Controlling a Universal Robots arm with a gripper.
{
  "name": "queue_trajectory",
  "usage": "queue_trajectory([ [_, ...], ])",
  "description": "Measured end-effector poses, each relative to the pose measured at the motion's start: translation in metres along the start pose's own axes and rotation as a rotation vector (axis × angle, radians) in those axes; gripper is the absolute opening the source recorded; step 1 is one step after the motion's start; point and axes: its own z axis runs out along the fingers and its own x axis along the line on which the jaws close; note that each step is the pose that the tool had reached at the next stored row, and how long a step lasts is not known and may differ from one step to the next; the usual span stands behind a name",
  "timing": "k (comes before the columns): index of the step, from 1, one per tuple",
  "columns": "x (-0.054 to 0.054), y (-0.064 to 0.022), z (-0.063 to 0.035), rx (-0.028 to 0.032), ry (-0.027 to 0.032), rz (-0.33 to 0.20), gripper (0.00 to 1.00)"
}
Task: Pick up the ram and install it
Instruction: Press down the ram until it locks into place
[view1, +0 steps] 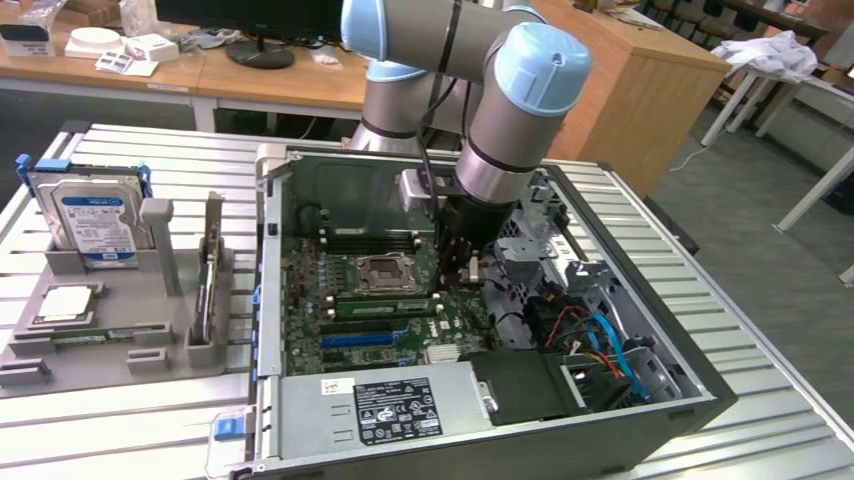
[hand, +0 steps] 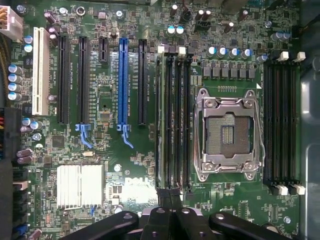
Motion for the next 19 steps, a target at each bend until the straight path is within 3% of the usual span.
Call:
queue_trajectory([
  [19, 0.001, -0.0002, 0.0113, 0.0000, 0.0000, 0.000, 0.11],
])
